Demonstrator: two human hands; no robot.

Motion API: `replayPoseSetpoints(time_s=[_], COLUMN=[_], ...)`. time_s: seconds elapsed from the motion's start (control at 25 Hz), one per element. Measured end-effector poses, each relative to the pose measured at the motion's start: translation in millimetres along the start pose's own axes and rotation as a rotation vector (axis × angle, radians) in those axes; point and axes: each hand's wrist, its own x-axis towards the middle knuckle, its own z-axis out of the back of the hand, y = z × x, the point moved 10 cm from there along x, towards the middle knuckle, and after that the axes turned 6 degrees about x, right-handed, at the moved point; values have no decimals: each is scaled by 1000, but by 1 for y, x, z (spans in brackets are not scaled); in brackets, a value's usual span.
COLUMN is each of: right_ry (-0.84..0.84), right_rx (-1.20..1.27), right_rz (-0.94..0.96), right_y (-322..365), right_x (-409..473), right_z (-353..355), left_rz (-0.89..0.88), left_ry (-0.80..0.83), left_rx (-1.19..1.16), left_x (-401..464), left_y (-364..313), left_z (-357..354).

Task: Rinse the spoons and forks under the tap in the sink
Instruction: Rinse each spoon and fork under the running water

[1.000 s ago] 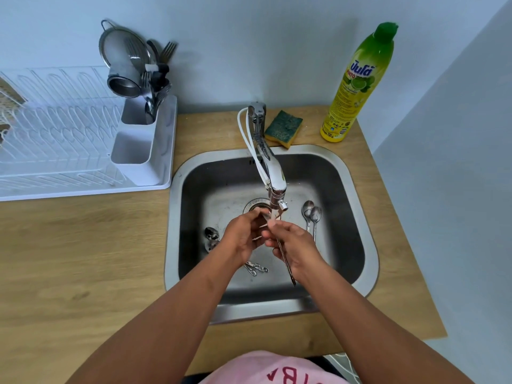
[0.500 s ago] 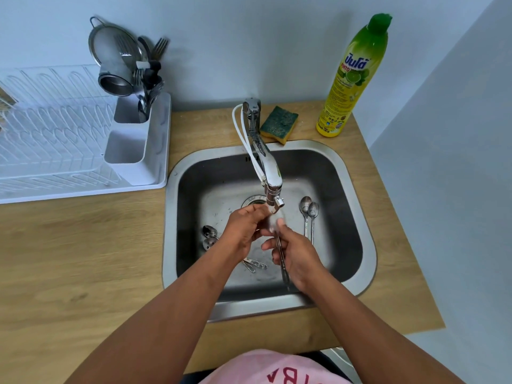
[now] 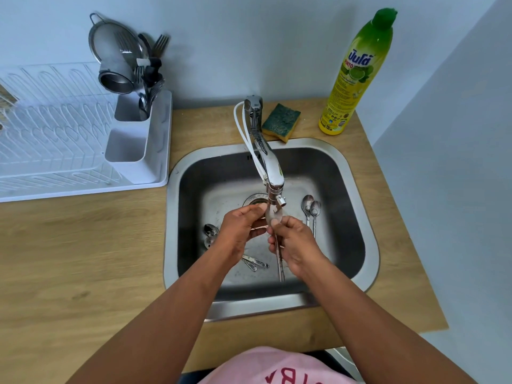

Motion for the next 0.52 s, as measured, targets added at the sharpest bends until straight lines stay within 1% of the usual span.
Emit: replayPoseSetpoints(time_s=[0.16,0.24,0.28,0.36,0.44,0.52], right_ry=[23,8,-29,-121,-178,-194], right_rx=[70,68,38,-79,-225,-329], right_rz=[-56,-74,-60,19,107,170], right_y=[-18,-25,-25,-14,0,10], right_x=[0,-1,1,4,8,10], right_z=[-2,2,6,18,27,35], left_rz=[-144,-194,-189,-121,-19,133], left_ry=[-123,-146,-140,-115,-117,-226], left_rx=[181,255,275,290,330,326], left_x=[-3,-2,0,5,12,15], left_y=[-5,-8,-7,1,20,47], left_z=[10,11,10,11,18,40])
